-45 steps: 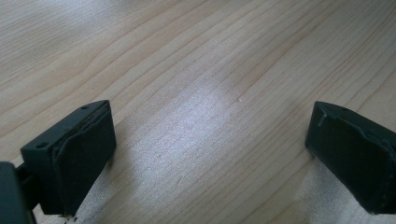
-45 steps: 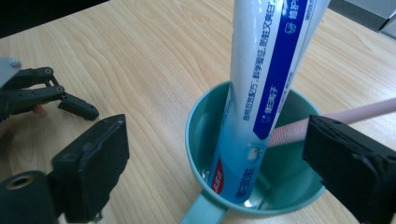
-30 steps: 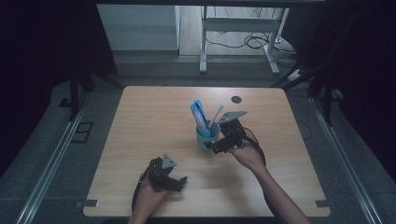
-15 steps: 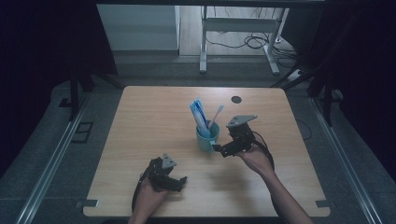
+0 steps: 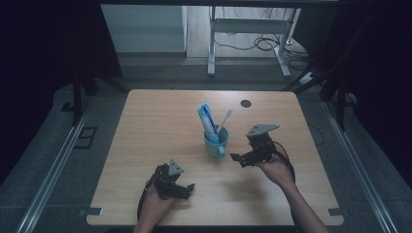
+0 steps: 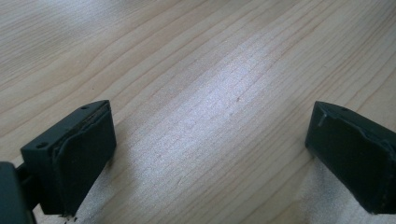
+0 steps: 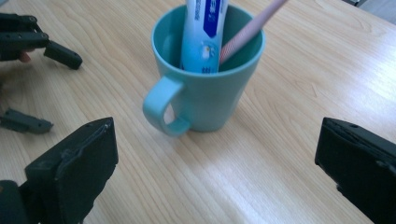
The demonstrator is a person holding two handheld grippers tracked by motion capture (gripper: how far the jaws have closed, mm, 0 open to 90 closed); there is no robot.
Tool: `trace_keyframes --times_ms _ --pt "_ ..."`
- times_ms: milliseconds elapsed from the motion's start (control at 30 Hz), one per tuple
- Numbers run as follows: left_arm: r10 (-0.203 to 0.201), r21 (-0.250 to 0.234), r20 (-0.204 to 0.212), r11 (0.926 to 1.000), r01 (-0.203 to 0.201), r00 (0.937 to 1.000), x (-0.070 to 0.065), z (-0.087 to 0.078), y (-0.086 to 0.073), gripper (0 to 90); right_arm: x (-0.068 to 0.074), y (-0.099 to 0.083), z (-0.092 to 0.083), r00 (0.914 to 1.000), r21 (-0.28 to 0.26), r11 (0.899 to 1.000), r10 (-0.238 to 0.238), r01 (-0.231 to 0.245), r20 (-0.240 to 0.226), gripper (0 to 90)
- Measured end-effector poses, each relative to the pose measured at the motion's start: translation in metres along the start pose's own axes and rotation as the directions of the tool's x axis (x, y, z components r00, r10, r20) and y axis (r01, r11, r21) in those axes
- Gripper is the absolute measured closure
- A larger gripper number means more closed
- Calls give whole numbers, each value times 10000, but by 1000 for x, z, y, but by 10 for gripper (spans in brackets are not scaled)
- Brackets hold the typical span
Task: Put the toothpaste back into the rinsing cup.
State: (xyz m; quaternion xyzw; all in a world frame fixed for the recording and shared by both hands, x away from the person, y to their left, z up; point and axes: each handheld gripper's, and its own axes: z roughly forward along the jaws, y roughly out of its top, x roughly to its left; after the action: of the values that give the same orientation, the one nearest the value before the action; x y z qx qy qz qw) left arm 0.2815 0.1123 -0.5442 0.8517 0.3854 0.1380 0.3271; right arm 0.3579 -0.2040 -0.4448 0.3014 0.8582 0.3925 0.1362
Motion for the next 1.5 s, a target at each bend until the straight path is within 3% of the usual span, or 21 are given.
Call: trace_keyframes --times_ms 567,1000,1500 --pt "-55 -30 -1 10000 55 10000 0 0 0 19 -8 -31 -21 9989 55 9997 254 -257 398 0" --pt "-29 -11 2 10000 29 10000 0 0 0 19 -14 -66 -36 9942 25 9974 714 -719 805 0" --pt "-80 -36 11 10000 80 10000 -1 0 0 19 -18 -108 -37 9853 171 9938 1066 -1098 1337 0"
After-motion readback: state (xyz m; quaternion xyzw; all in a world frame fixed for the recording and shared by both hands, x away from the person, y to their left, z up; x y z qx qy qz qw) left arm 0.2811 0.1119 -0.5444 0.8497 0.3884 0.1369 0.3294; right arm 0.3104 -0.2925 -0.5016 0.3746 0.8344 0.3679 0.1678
